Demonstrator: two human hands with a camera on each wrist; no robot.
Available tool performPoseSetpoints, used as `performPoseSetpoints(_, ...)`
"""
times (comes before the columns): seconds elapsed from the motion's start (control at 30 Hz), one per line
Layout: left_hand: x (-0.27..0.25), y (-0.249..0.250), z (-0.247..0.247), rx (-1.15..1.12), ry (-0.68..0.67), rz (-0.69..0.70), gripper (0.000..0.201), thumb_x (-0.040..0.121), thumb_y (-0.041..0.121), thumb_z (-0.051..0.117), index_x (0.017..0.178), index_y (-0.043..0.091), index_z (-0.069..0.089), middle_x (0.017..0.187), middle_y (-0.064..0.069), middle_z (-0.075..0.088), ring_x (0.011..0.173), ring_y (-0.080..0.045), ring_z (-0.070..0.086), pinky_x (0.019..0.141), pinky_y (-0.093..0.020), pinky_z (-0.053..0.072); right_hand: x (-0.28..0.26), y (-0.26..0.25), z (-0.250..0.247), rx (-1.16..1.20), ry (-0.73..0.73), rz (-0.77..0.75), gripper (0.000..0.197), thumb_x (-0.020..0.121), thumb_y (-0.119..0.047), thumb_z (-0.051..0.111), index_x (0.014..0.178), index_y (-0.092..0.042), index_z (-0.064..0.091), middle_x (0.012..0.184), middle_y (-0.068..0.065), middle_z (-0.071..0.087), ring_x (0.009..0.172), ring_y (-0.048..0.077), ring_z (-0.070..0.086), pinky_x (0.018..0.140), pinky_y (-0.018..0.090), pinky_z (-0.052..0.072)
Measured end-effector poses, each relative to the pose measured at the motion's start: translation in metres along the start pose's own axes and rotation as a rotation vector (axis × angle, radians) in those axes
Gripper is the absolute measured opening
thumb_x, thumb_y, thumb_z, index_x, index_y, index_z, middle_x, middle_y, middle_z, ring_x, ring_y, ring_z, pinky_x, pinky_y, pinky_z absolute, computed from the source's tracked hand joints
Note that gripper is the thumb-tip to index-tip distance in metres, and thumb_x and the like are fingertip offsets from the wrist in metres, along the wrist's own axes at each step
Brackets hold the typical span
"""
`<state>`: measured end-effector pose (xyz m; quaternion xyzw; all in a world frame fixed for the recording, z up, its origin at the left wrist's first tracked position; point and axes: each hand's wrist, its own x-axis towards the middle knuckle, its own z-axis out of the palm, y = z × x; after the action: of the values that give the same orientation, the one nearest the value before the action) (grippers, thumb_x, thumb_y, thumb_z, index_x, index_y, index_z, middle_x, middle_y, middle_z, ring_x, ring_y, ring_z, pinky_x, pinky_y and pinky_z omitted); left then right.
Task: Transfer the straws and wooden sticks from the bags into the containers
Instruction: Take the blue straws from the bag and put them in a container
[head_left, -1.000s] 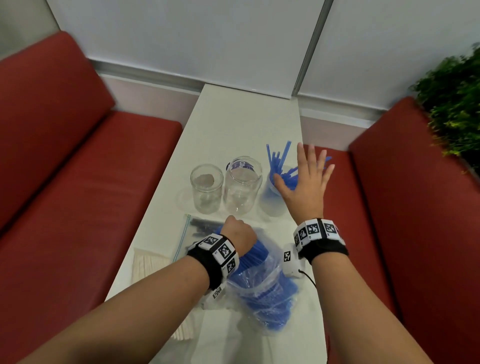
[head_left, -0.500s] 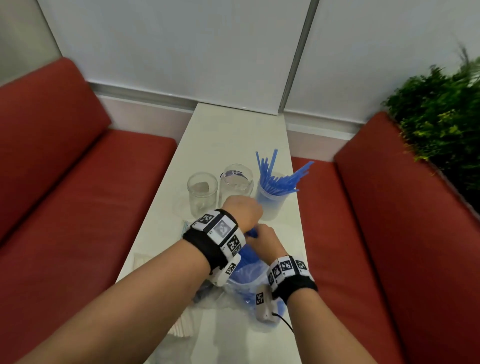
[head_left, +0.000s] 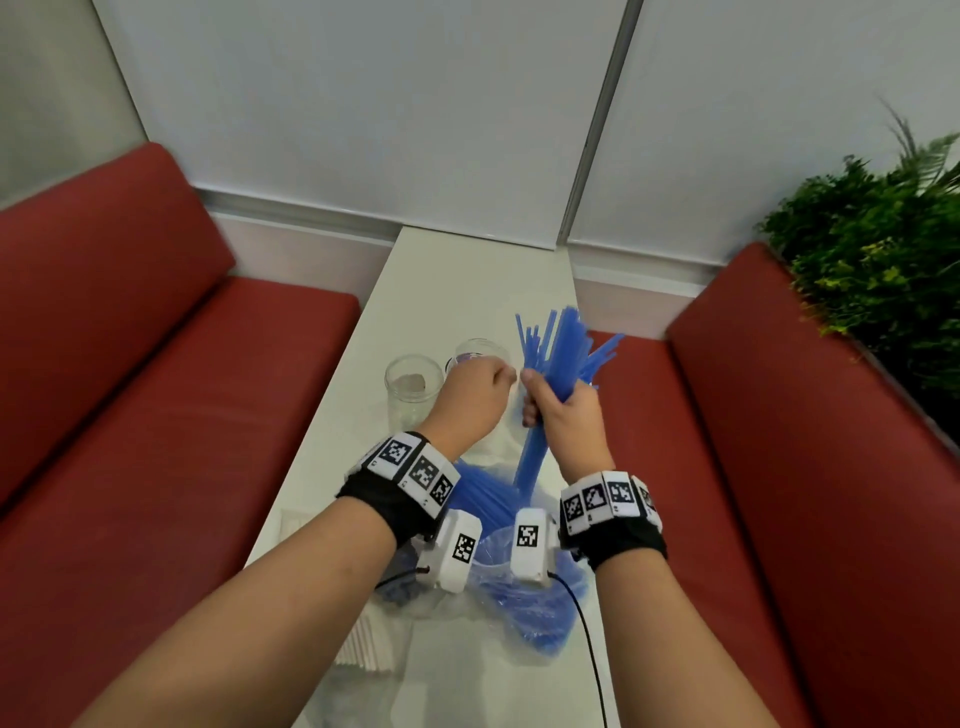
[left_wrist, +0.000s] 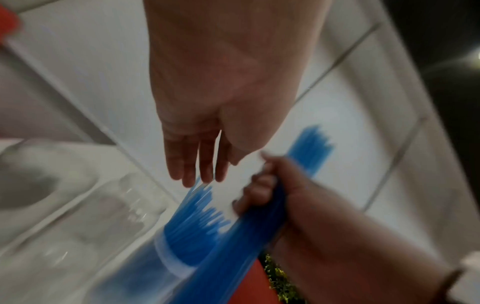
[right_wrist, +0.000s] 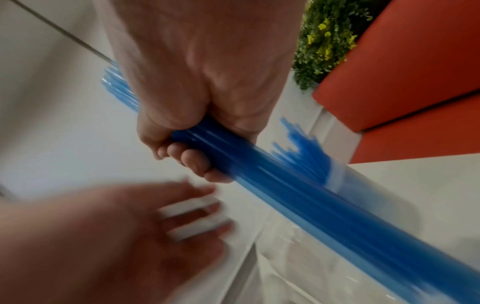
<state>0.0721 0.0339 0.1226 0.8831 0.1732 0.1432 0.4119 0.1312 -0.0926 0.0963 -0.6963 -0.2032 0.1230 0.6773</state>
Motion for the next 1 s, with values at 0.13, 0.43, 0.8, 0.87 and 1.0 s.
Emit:
performPoseSetpoints(0.13,-0.013,-0.023,0.011,-0.602,-0.309,-0.474,0.051,0.102,0.048,0.038,0.109,0.006,0.067,0.102,-0.008,0.068,0.096,-0.025,0.061,0.093,-0.038,0.047,0.005,-0.060,0.000,0.103,-0.013,-0.119,0.030,0.089,-0.040,0.074,0.064,-0.025,0.065,0.058,0.001,0.055,0.054,0.017,0.051,0.058,0.030,0.048)
performPoseSetpoints(0.43,-0.016,-0.007,0.022,-1.562,-0.487,-0.736,0.043,0.100,0.034,0.051,0.100,-0.007,0.063,0.087,-0.018,0.066,0.078,-0.028,0.067,0.073,-0.037,0.060,-0.004,-0.093,0.006,0.116,-0.007,-0.178,0.033,0.089,-0.040,0.074,0.063,-0.026,0.063,0.061,0.006,0.057,0.060,0.022,0.054,0.068,0.045,0.050)
performPoseSetpoints(0.8,-0.022,-0.018,0.031,-1.496,-0.428,-0.883,0.021,0.095,0.016,0.056,0.096,-0.004,0.062,0.075,-0.013,0.061,0.062,-0.019,0.063,0.050,-0.025,0.058,-0.005,-0.088,0.002,0.119,-0.065,-0.190,0.026,0.090,-0.029,0.073,0.071,-0.020,0.057,0.065,0.009,0.058,0.064,0.022,0.055,0.071,0.041,0.051)
performPoseSetpoints(0.87,-0.021,-0.021,0.031,-1.481,-0.430,-0.900,0.021,0.095,0.017,0.057,0.095,-0.003,0.062,0.076,-0.011,0.060,0.063,-0.018,0.062,0.049,-0.025,0.057,-0.005,-0.086,0.003,0.124,-0.070,-0.178,0.028,0.092,-0.028,0.072,0.070,-0.020,0.057,0.063,0.008,0.055,0.062,0.022,0.052,0.071,0.039,0.052)
performPoseSetpoints(1.0,-0.020,-0.025,0.036,-1.405,-0.507,-0.931,0.023,0.093,0.024,0.059,0.085,0.003,0.062,0.071,-0.007,0.058,0.051,-0.013,0.056,0.038,-0.018,0.048,-0.004,-0.074,0.005,0.149,-0.053,-0.122,0.034,0.095,-0.030,0.069,0.067,-0.021,0.053,0.059,0.004,0.050,0.059,0.021,0.048,0.071,0.038,0.049)
